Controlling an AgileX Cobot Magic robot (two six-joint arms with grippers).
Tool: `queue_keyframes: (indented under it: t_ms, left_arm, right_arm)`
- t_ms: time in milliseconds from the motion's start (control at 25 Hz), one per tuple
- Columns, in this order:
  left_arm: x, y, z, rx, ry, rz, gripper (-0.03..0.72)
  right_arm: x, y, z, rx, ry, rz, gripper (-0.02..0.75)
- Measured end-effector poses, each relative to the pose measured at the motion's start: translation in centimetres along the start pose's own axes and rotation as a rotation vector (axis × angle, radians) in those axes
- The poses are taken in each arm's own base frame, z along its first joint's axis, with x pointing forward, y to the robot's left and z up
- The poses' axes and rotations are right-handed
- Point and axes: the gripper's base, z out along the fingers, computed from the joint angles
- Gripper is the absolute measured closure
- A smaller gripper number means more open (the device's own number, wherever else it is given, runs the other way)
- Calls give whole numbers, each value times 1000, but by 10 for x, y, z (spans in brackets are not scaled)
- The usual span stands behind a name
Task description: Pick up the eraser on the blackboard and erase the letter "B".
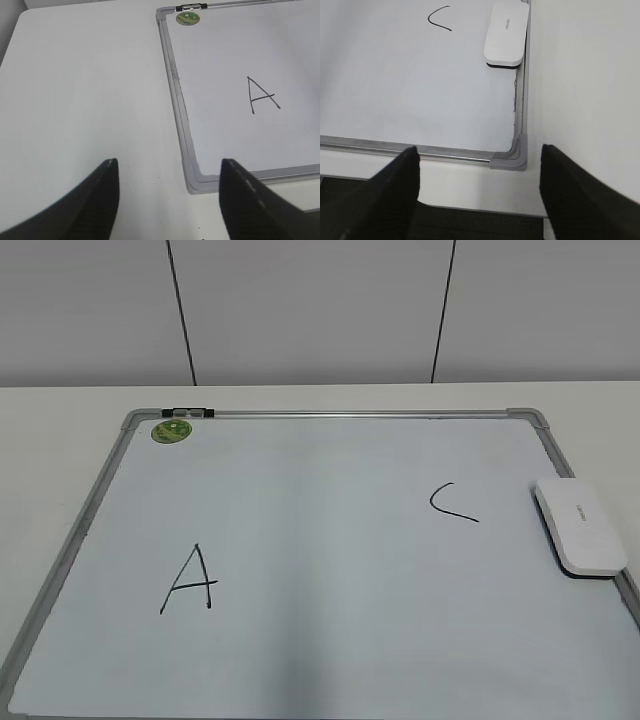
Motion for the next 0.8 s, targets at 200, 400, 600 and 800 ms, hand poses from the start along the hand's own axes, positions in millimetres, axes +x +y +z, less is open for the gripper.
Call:
queue_keyframes:
  t_ms: [200, 400, 600, 800]
  left_arm:
    - [0, 0, 0, -2, 0, 1, 237]
    - [0, 0, 0, -4, -2, 2, 262]
    - [1, 0, 1, -4, 2, 2, 267]
    - [1, 0, 1, -4, 0, 2, 269]
  right_arm:
    - [0, 0, 0, 0, -2, 0, 184]
    - [0, 0, 0, 0, -4, 0, 184]
    - [-1, 0, 0, 0, -6, 0, 184]
    - [-1, 0, 0, 0, -6, 0, 184]
